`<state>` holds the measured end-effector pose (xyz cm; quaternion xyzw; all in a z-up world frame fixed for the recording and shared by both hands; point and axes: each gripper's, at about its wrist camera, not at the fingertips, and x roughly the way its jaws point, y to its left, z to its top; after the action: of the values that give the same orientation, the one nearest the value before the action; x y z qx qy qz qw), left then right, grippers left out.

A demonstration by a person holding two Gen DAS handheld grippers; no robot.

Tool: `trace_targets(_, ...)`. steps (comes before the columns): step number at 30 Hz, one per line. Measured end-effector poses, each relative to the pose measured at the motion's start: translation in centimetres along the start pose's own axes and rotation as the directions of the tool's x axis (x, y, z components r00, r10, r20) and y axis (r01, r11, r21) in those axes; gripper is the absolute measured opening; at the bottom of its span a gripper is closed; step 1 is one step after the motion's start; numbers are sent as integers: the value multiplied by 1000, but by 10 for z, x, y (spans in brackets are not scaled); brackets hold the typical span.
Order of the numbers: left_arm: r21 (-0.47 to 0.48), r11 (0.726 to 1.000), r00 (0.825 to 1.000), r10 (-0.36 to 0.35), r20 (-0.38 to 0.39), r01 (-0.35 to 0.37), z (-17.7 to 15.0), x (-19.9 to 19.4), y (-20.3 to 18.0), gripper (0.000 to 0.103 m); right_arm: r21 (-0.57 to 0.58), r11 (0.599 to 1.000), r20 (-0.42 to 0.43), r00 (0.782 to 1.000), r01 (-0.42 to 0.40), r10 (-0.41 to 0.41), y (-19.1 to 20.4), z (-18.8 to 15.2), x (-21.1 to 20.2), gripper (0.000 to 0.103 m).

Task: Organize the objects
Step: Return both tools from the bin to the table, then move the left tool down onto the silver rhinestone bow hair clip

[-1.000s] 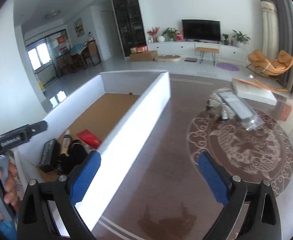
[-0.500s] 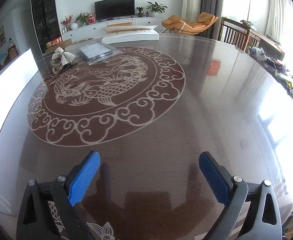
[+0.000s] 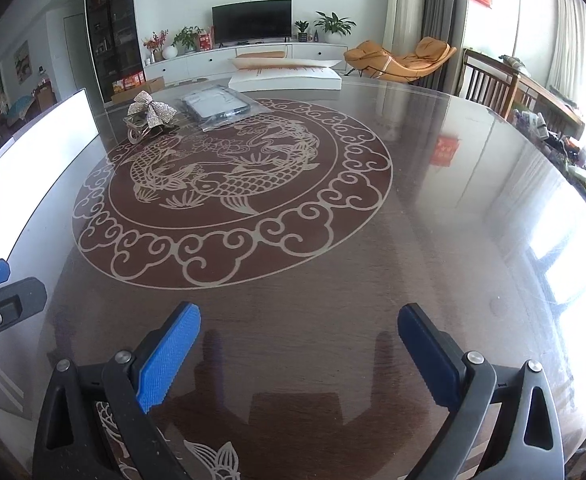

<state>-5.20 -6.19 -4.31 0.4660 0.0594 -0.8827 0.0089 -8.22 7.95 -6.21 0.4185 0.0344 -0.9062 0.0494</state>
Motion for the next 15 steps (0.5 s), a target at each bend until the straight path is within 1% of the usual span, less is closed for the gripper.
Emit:
trace_targets(3,-56,998,1000,-2,6,2,14,9,11,94,-1,1000,1,1000,3,-3,1,0,0,100)
trace_targets(6,-114,993,1000,-8,15,10,34,20,18,94,4,1000,-2,1000,2,-2,1,0,0,100)
trace_targets(9,-200,978,998,-45,53,54,56,34,29,94,7,1000,-8,1000,-3,3,0,-1,1,100)
trace_targets(11,-243,969,997,-35,75,53,68,46,36,94,9,1000,-10,1000,-6,6,0,0,1,100)
trace_targets(13,-253,967,996,-24,88,45,80,59,38,94,14,1000,-11,1000,-11,11,0,0,2,100)
trace_targets(15,-226,973,995,-16,96,37,97,70,35,94,20,1000,-16,1000,-16,17,-2,-1,2,100)
